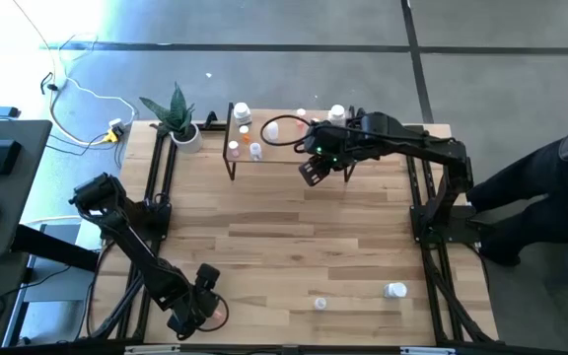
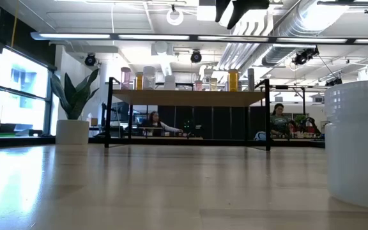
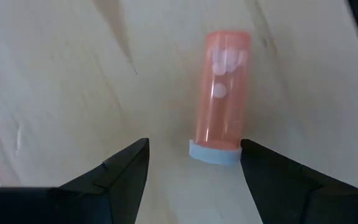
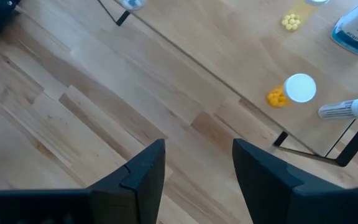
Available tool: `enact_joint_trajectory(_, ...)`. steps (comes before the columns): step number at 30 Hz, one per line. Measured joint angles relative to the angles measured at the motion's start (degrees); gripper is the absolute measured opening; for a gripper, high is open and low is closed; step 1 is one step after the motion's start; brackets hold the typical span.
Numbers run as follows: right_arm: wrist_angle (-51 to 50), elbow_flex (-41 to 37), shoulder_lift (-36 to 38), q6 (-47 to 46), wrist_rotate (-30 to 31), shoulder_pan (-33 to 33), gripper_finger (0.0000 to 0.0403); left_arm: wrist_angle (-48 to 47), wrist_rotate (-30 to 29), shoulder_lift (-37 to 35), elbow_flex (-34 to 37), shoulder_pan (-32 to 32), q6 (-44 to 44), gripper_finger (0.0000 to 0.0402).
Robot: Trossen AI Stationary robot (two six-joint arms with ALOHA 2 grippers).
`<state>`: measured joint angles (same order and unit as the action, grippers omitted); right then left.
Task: Pick and place medicine bottles onto shelf by color
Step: Put the pink transparent pill bottle on the shelf
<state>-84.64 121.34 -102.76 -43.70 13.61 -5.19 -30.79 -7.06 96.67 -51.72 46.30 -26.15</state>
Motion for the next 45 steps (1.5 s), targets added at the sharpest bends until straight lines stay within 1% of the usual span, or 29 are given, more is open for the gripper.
enact_joint_trajectory(6, 0.00, 0.00, 0.00, 0.00, 0.13, 0.83, 0.0179, 1.75, 0.86, 1.55, 0.00, 0.09, -0.05, 0.0238)
enact_joint_trajectory(9, 0.00, 0.00, 0.00, -0.34, 0.15, 0.87, 0.0179, 1.91, 0.78, 1.55, 0.00, 0.20, -0.11, 0.0231)
enact_joint_trajectory(19, 0.00, 0.00, 0.00, -2.80, -0.04, 2.21, 0.0179, 1.99, 0.89, 1.55, 0.00, 0.70, 0.26, 0.0147)
enact_joint_trajectory(24, 0.02, 0.00, 0.00, -3.74, -0.09, 4.10, 0.0179, 2.01, 0.87, 1.55, 0.00, 0.68, 0.26, 0.0121)
enact_joint_trajectory(27, 0.02, 0.00, 0.00, -4.99, -0.08, 5.30, 0.0179, 2.06, 0.89, 1.53, 0.00, 0.70, 0.26, 0.0116)
enact_joint_trajectory(32, 0.03, 0.00, 0.00, -7.31, -0.22, 8.08, 0.0179, 2.08, 0.89, 1.53, 0.00, 0.70, 0.24, 0.0119)
enact_joint_trajectory(36, 1.10, 0.00, 0.00, -9.32, -1.81, 11.08, 0.0179, 2.06, 0.98, 1.49, 0.00, 0.68, -0.05, 0.0119)
enact_joint_trajectory(41, 5.27, -0.02, 0.00, -12.22, -4.60, 15.45, 0.0179, 1.80, 0.92, 0.24, 0.00, 0.68, -1.21, 0.0119)
enact_joint_trajectory(45, 9.54, -0.02, 0.00, -15.04, -6.10, 18.47, 0.0179, 0.84, -1.02, -2.27, -0.02, 0.46, -0.91, 0.0119)
